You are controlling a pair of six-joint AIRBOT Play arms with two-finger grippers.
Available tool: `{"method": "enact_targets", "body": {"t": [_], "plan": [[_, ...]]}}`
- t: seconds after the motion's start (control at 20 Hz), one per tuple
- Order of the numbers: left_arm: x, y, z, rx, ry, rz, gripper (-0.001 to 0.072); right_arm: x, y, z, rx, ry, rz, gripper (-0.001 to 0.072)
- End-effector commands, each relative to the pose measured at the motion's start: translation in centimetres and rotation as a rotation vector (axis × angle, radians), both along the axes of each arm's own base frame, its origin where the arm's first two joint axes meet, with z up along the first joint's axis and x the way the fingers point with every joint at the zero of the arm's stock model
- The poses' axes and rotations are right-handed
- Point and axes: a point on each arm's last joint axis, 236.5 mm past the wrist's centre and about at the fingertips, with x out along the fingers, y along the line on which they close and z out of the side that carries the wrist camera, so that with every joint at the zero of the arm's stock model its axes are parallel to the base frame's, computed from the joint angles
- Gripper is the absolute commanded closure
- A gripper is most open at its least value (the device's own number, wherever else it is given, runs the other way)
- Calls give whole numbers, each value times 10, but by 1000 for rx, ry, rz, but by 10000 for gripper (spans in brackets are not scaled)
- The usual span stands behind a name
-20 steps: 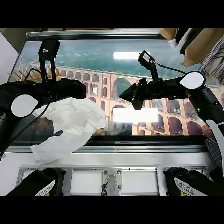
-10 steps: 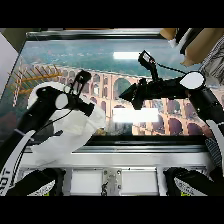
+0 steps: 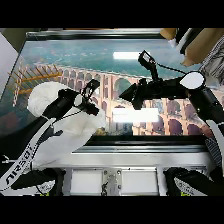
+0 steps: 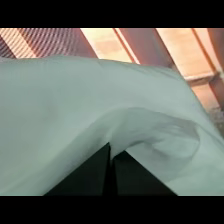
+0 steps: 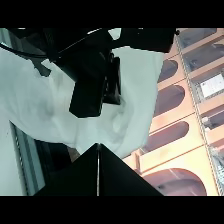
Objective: Fold the clothes and pants, and hang the long-sleeved shirts on hangers.
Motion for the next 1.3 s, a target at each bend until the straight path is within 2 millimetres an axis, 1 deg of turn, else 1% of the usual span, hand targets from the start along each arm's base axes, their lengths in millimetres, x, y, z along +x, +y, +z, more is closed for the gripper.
{"method": "enact_targets", "body": {"t": [0.0,0.1,0.15,0.25,0.35,0.4,0.45,0.5,0.55,0.6,0.65,0.7,0.75,0.8,0.85,0.9,0.95,1.0,1.05,1.1,1.15,1.25], "plan": [[11,-5,24,-10,-1,25,694,1,0,0,3,-2,-3,692],[27,-13,77,-54,-91,25,694,1,3,4,24,4,-6,692],[36,-17,113,-90,-163,23,693,1,5,8,44,11,-6,692],[48,-23,188,-168,-321,22,694,-1,15,26,146,42,-4,692],[47,-24,261,-246,-463,23,694,-5,22,46,242,70,4,692],[44,-25,293,-296,-521,36,694,-5,22,47,240,51,13,692],[37,-28,327,-353,-576,43,694,1,17,46,221,20,-8,695],[28,-33,356,-402,-624,33,694,13,4,43,187,23,-73,696],[17,-41,389,-451,-684,8,694,33,-21,38,136,25,-197,695],[6,-51,420,-500,-744,-25,694,54,-52,36,91,17,-338,696],[-8,-65,453,-563,-813,-66,694,71,-89,38,57,7,-488,696],[-22,-78,480,-619,-868,-107,694,81,-120,42,38,0,-603,696],[-34,-86,503,-656,-919,-137,695,83,-148,45,19,4,-690,696],[-38,-85,513,-641,-959,-146,694,82,-168,43,-5,17,-744,695],[-34,-74,510,-582,-971,-122,694,79,-177,37,-34,37,-759,695],[-23,-55,495,-513,-942,-52,695,72,-180,26,-79,68,-745,692],[-11,-35,472,-442,-883,29,694,64,-177,13,-111,109,-717,663],[0,-13,438,-366,-796,107,694,56,-169,-2,-129,160,-680,467],[10,8,403,-304,-706,173,694,48,-159,-21,-153,216,-640,134],[20,29,363,-246,-614,241,694,40,-147,-44,-177,273,-601,31],[27,46,326,-209,-532,296,694,31,-135,-67,-201,327,-564,31],[33,73,250,-187,-363,388,694,7,-110,-118,-265,442,-476,31]]}}
